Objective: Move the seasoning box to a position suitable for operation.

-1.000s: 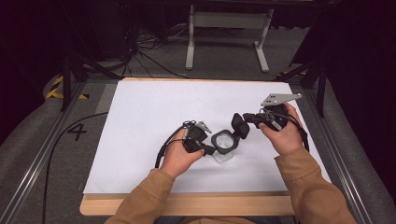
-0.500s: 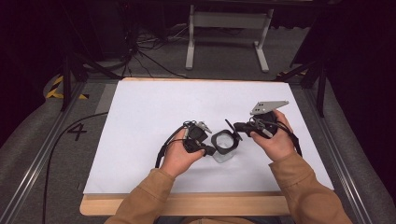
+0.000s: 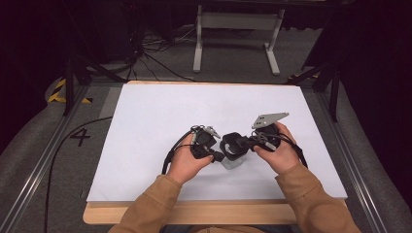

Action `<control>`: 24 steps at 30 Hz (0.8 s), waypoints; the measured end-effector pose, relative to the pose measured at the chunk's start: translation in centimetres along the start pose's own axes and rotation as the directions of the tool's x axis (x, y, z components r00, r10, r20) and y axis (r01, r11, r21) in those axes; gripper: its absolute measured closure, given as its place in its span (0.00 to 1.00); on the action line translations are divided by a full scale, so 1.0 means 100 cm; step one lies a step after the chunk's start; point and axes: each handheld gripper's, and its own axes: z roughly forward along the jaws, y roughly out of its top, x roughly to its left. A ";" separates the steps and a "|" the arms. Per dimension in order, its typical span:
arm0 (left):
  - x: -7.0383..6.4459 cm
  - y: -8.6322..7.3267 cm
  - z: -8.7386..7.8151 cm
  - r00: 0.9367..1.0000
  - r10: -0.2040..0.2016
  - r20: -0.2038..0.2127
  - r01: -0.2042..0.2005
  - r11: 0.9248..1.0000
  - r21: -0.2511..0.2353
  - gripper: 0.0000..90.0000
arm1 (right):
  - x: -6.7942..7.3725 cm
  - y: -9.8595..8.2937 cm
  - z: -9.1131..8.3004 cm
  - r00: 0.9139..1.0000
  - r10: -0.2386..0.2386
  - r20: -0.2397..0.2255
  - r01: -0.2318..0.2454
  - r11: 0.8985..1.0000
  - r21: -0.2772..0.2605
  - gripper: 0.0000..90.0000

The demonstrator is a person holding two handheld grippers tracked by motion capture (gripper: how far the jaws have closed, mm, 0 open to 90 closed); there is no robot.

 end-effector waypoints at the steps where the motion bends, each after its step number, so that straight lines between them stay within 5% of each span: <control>1: 0.000 0.000 0.000 1.000 0.000 -0.001 0.000 1.000 0.002 0.97 | 0.001 -0.001 0.002 1.000 0.003 -0.004 -0.003 1.000 0.005 1.00; 9: 0.000 0.000 -0.002 1.000 -0.002 0.010 0.002 1.000 -0.004 0.97 | 0.001 -0.006 0.008 1.000 0.006 -0.012 -0.006 1.000 0.020 1.00; 14: 0.005 0.000 -0.016 1.000 -0.006 -0.011 0.006 1.000 -0.025 0.97 | -0.001 -0.007 -0.009 1.000 0.011 0.013 -0.010 0.999 -0.039 1.00; 19: 0.025 0.002 -0.035 0.997 -0.041 -0.071 0.036 0.997 -0.071 0.96 | -0.009 -0.022 -0.030 0.997 0.067 0.048 -0.063 0.996 -0.066 1.00; 24: 0.047 0.002 -0.033 0.992 -0.095 -0.083 0.087 0.992 -0.089 0.98 | -0.011 -0.039 -0.039 0.992 0.108 0.062 -0.104 0.993 -0.063 1.00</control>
